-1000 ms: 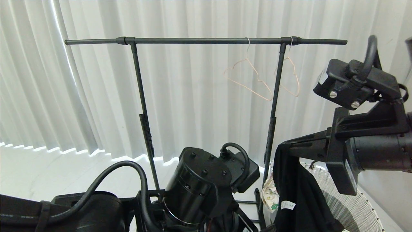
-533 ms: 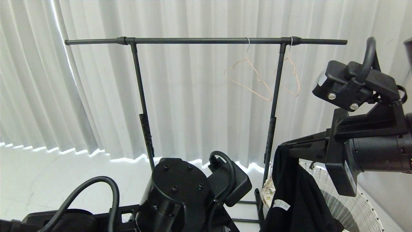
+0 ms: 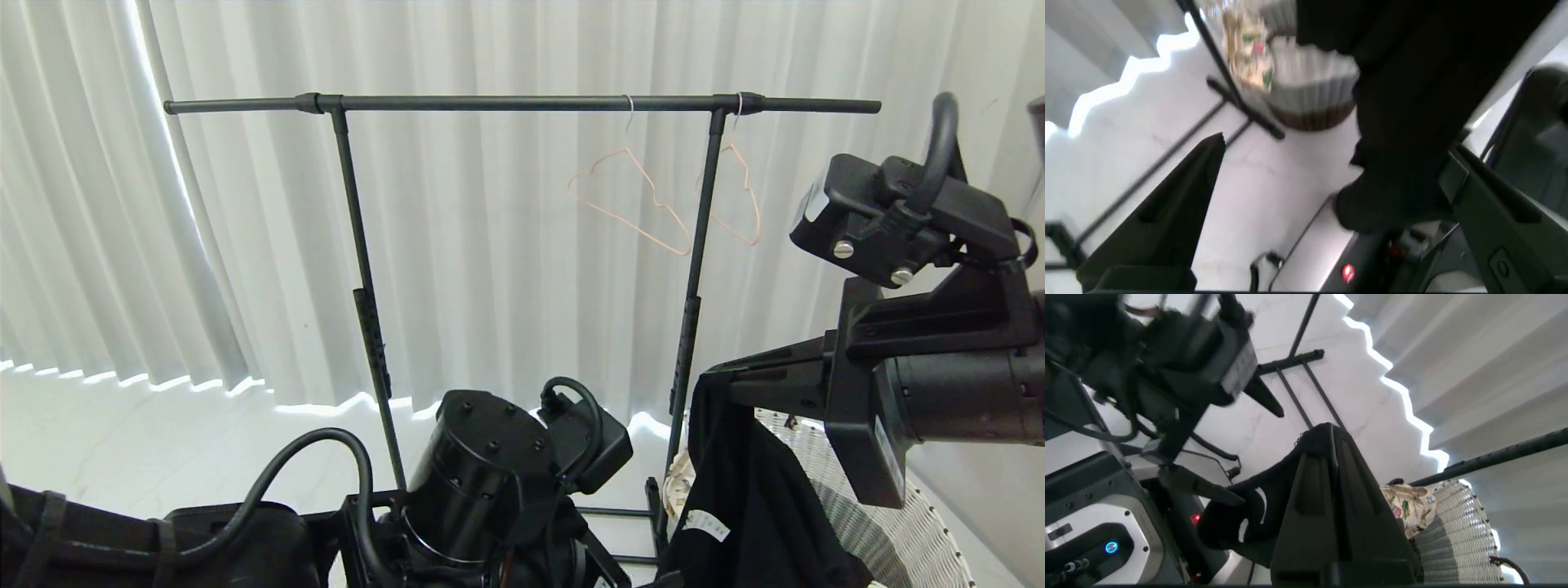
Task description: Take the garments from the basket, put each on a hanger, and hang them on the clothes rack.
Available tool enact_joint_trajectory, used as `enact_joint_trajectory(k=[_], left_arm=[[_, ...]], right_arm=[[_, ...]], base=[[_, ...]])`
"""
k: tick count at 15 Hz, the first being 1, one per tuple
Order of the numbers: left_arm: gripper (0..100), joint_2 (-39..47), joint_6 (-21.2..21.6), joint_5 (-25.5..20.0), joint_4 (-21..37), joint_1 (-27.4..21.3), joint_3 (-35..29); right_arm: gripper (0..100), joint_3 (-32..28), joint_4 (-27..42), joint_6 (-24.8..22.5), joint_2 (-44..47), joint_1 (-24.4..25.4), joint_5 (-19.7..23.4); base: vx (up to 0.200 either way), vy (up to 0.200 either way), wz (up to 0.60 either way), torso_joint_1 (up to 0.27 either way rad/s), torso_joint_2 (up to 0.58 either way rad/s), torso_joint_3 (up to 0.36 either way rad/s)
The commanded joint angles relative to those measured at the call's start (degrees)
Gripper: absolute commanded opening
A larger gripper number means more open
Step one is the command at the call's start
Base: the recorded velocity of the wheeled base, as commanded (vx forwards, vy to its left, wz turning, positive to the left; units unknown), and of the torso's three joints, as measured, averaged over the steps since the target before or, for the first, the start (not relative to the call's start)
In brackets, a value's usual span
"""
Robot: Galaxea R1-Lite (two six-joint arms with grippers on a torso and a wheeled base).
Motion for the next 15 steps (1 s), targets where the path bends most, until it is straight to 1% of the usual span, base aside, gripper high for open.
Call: enact_joint_trajectory(k=[1,3,4,12,14,15], left_arm=[[100,2.4,-0.1,0.0,0.0,0.1,0.8],[100,2.4,-0.1,0.0,0.0,0.1,0.8],[0,2.7,-0.1,-0.1,0.0,0.0,0.8],[0,3.0,-0.1,0.5,-0.1,-1.3,0.8],[0,3.0,0.0,6.6,-0.3,-1.3,1.2],[0,3.0,-0.1,8.5,-1.7,-1.3,1.4]], right_arm=[[0,0.1,0.0,0.0,-0.1,0.2,0.0],[0,0.0,0.0,0.0,0.0,0.5,0.0],[0,0.0,0.0,0.0,0.1,0.5,0.0],[0,0.0,0.0,0.0,0.1,1.5,0.0],[0,0.5,0.0,0.3,0.2,1.4,0.0],[0,1.1,0.0,0.8,0.2,1.3,-0.1]], base=[[0.000,0.000,0.00,0.000,0.00,0.000],[0.000,0.000,0.00,0.000,0.00,0.000],[0.000,0.000,0.00,0.000,0.00,0.000],[0.000,0.000,0.00,0.000,0.00,0.000],[0.000,0.000,0.00,0.000,0.00,0.000],[0.000,0.000,0.00,0.000,0.00,0.000]])
